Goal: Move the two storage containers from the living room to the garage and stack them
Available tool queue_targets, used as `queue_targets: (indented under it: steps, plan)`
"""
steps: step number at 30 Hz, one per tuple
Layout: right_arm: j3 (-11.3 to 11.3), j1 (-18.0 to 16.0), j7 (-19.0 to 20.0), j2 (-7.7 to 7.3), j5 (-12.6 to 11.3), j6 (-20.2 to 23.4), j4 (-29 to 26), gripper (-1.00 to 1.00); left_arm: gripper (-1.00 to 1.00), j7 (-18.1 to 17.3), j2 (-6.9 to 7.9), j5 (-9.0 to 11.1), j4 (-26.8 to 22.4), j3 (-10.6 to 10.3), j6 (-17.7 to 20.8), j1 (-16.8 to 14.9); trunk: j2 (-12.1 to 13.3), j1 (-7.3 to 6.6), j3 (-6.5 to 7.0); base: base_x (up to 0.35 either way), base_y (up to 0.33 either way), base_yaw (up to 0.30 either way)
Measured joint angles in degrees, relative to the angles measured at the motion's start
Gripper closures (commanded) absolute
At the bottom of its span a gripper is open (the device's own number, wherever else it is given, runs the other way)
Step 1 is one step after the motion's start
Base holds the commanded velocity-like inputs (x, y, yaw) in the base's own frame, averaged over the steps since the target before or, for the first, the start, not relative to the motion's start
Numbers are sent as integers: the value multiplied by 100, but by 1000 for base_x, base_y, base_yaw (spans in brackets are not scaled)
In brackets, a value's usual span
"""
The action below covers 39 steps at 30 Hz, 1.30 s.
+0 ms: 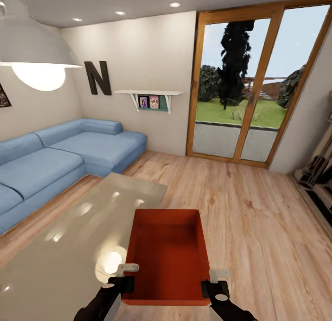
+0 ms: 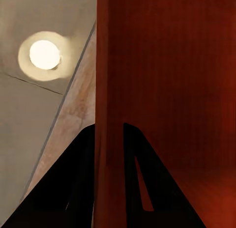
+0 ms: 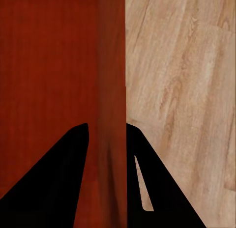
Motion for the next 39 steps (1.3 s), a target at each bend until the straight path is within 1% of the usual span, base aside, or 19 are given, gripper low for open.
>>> queue_targets:
  steps: [39]
  plan:
    - [-4, 1, 15, -7, 0, -2, 0, 100, 100, -2, -3, -1, 6, 1, -6, -1, 0, 0, 0, 0, 0, 274]
